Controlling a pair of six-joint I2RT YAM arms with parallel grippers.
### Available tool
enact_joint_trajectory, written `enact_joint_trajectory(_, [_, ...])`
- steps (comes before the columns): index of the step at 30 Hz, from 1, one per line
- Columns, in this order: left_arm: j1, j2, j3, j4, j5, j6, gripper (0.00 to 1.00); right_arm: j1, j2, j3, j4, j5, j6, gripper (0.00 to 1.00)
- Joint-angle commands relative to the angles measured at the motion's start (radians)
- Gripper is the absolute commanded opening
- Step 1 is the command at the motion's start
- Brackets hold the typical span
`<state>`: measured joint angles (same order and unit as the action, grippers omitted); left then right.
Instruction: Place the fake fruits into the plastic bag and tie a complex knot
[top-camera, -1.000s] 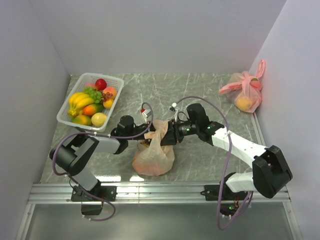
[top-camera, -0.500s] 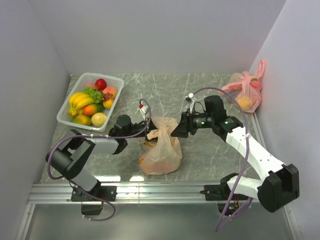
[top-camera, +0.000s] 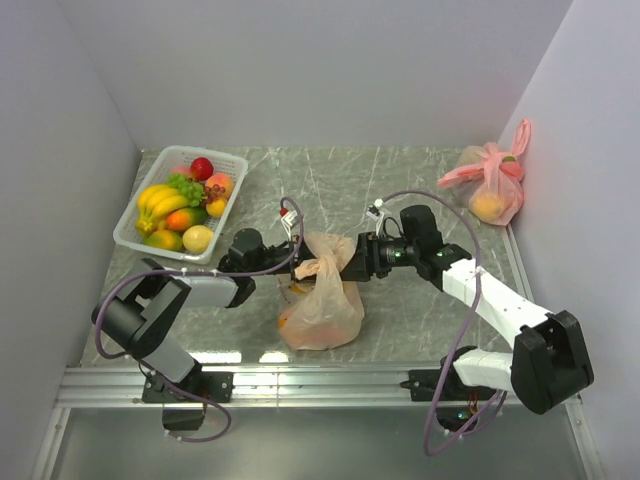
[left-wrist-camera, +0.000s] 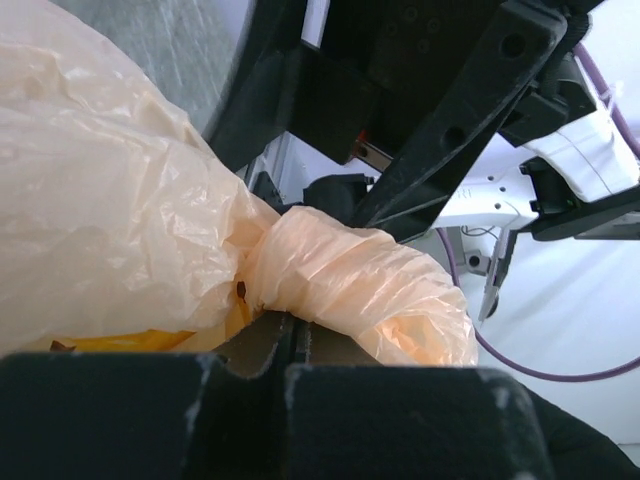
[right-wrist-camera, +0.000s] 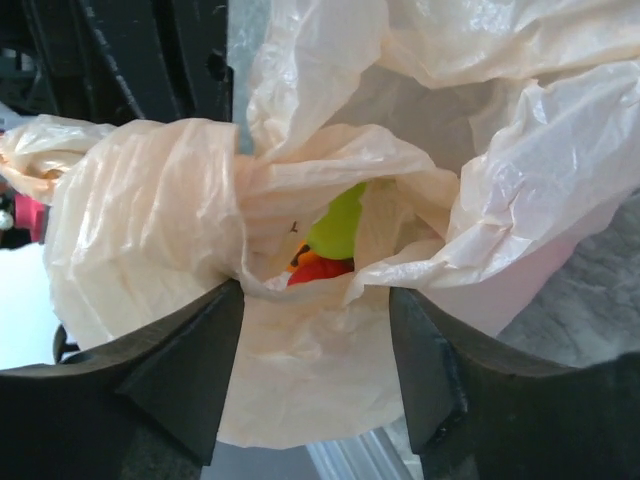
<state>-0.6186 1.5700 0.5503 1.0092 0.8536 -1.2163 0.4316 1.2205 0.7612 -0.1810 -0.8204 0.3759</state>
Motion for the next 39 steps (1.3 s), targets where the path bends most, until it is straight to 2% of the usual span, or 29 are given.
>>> enact_joint_trajectory(1, [-0.023,0.019,0.037,0.092,0.005,-0.012,0.0,0.058,0.005,-0.013,0.159,-0.008,0.083,0.77])
enact_joint_trajectory(7, [-0.039,0.061,0.06,0.183,0.016,-0.066,0.0,0.134,0.053,-0.011,0.27,0.0,0.213,0.88])
enact_joint_trajectory(14, [-0.047,0.078,0.066,0.126,-0.018,-0.031,0.0,0.151,0.076,-0.02,0.461,-0.098,0.38,0.89])
enact_joint_trajectory(19, [-0.017,0.062,0.048,0.056,-0.001,0.006,0.0,0.118,0.042,-0.039,0.479,-0.141,0.393,0.89])
enact_joint_trajectory(26, [-0.006,-0.043,0.023,-0.085,0.024,0.103,0.0,0.062,-0.033,-0.072,0.514,-0.187,0.425,0.89])
enact_joint_trajectory(31, [-0.006,-0.044,0.013,-0.084,0.022,0.107,0.0,0.064,-0.056,-0.091,0.567,-0.194,0.443,0.89])
enact_joint_trajectory(35, [-0.01,-0.009,0.04,-0.041,0.013,0.095,0.0,0.084,-0.042,-0.102,0.537,-0.178,0.406,0.9])
enact_joint_trajectory(39, [-0.033,0.038,0.071,-0.056,-0.014,0.093,0.0,0.099,-0.03,-0.12,0.656,-0.186,0.494,0.9])
